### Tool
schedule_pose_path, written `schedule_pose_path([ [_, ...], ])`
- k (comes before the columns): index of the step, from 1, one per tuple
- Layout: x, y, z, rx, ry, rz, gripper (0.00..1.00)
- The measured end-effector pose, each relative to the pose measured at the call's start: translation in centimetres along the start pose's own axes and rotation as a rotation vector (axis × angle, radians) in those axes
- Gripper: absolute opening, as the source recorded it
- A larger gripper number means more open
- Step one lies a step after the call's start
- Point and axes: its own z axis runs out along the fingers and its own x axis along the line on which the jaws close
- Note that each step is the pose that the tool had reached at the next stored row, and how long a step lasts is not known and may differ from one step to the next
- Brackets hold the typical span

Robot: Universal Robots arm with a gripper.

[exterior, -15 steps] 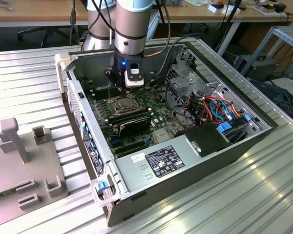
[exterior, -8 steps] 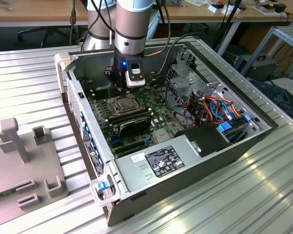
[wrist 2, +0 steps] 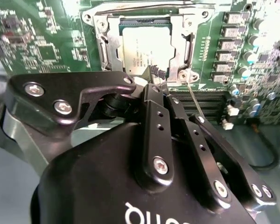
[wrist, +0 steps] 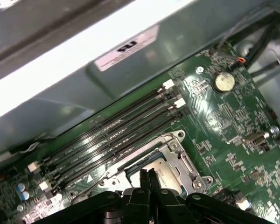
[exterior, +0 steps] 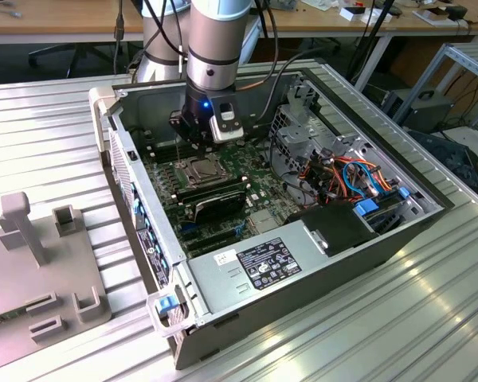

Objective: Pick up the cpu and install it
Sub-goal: 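Install the first cpu locking lever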

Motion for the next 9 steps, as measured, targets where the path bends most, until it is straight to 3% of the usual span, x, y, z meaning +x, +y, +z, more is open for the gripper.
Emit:
schedule_pose_path([
  [2, 0.0, 0.01, 0.0, -0.0006, 0.0012, -0.023, 0.11],
  [9, 0.0, 0.01, 0.0, -0.0006, 0.0015, -0.027, 0.11],
])
